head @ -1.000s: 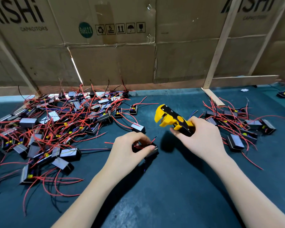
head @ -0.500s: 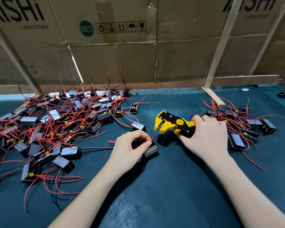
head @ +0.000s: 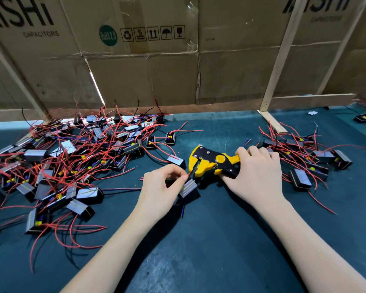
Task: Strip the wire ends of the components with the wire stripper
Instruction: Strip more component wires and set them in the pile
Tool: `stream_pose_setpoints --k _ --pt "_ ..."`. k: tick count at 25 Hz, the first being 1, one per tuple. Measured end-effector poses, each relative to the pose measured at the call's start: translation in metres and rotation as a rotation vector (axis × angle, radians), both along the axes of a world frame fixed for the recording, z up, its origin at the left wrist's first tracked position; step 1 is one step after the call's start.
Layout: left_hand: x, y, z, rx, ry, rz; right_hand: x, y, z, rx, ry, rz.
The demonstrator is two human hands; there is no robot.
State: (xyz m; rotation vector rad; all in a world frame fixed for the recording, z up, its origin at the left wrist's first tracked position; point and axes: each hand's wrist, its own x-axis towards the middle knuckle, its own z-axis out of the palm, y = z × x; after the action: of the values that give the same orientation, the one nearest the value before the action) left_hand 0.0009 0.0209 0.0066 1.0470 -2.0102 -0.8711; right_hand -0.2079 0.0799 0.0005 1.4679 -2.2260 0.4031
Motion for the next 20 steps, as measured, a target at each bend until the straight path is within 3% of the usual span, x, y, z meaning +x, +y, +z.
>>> stream_pose_setpoints --k 5,12,20 --pt "0.002 -0.004 0.000 0.029 -0.011 0.025 -0.003 0.000 0.000 -0.022 -0.021 0.035" --pt "0.000 0.003 0.002 0.005 -0.025 -0.129 -0.006 0.000 0.001 -0.045 -0.003 -0.048" --pt "-0.003 -0.002 -0.006 0.089 -0.033 -0.024 0.004 -0.001 -0.001 -0.063 0.087 0.036"
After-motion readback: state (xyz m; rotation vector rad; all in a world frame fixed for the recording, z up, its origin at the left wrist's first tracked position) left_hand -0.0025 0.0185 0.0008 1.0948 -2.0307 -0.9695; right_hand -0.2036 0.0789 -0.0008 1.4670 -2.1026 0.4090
